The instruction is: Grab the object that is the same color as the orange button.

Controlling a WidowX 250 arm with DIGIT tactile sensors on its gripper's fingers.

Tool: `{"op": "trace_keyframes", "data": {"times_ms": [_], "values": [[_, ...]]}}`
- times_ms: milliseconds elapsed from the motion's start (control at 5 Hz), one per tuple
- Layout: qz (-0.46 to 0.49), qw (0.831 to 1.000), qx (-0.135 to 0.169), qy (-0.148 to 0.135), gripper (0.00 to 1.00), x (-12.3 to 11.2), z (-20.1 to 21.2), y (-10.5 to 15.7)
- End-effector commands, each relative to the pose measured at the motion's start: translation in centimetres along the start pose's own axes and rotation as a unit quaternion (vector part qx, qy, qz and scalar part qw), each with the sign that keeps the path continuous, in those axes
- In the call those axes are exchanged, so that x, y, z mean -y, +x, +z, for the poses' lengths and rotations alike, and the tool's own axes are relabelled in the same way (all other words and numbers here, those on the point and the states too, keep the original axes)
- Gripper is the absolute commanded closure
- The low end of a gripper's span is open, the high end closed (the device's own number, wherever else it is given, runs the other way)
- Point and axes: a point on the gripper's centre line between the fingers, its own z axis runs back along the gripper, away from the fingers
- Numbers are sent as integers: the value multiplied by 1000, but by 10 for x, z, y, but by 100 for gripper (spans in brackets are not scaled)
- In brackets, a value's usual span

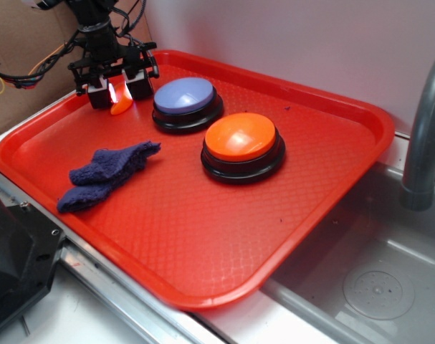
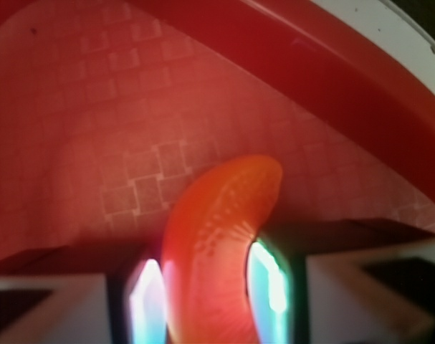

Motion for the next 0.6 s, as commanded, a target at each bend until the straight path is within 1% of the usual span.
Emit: {"op": "trace_keyframes", "data": {"times_ms": [0, 200, 400], "values": [[-27, 999, 26, -15, 100, 4, 42, -11], [-46, 998, 27, -33, 100, 7, 62, -21], [-98, 994, 28, -50, 100, 11, 91, -43]]}}
